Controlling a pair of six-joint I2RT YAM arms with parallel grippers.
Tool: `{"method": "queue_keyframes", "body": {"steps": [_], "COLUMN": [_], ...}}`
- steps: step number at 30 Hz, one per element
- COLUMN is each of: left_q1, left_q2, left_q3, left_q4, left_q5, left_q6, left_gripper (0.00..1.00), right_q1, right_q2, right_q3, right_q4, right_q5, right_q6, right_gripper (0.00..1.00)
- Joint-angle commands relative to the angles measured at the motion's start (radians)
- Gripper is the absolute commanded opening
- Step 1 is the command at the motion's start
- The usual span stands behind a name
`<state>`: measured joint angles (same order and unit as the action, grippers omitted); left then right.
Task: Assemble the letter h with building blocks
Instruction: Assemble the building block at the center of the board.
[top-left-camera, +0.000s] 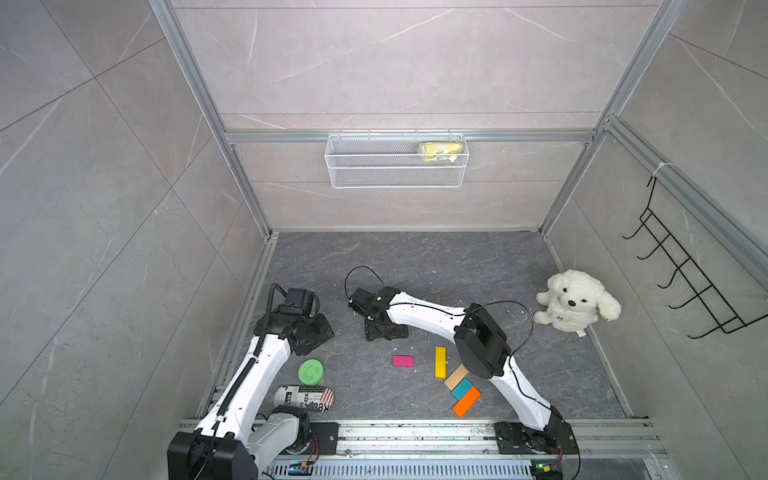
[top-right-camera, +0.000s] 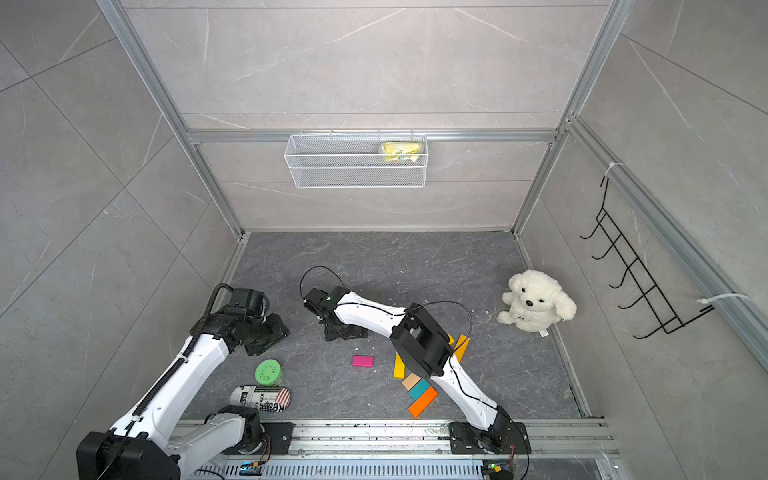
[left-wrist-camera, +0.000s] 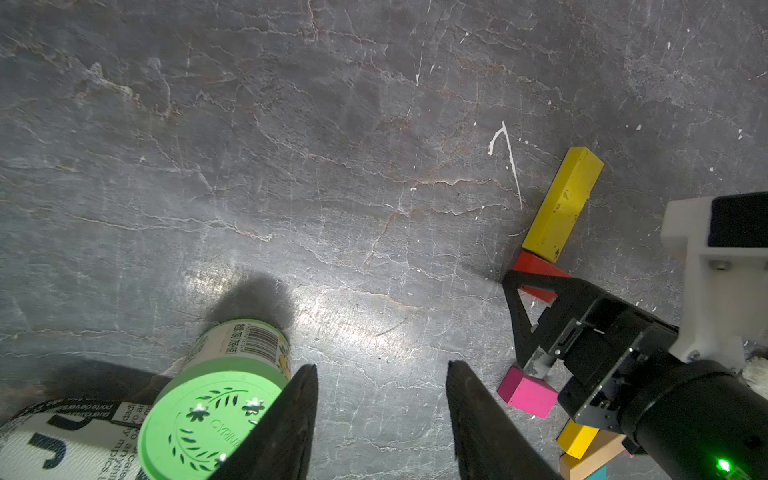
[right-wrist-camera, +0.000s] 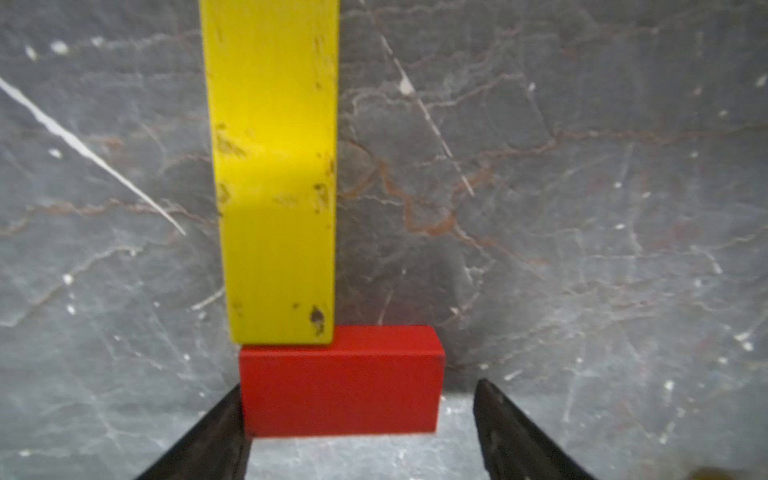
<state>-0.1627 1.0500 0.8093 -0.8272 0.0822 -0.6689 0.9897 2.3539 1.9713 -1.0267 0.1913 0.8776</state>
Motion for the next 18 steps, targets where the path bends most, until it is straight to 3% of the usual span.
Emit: {"method": "queue_keyframes", "body": {"steps": [1, 11, 14, 18], "left_q1": [0.004, 0.003, 0.004, 0.003], "left_q2": [-0.028, -0.036, -0.023, -0.018], "left_q3": [0.03, 0.049, 0.056, 0.062], "left_q4": [-0.025, -0.057, -0.049, -0.047], "left_q5": [-0.009, -0.067, -0.06, -0.047], "left_q6": [0.021, 0.031, 0.027, 0.024], "left_gripper": [0.55, 0.56, 0.56, 0.55], "right_q1": [0.011, 0.049, 0.041, 0.008], "right_q2": [-0.103, -0.342, -0.278, -0.169], "right_q3": [-0.05, -0.374, -0.306, -0.167], "right_q4": [-0.014, 0.143, 0.157, 0.065], "right_q5": [0.019, -0.033, -0.091, -0.042], "right_q6": [-0.018, -0.032, -0.147, -0.206], "right_gripper": [0.87, 0.94, 0.95, 0.97]}}
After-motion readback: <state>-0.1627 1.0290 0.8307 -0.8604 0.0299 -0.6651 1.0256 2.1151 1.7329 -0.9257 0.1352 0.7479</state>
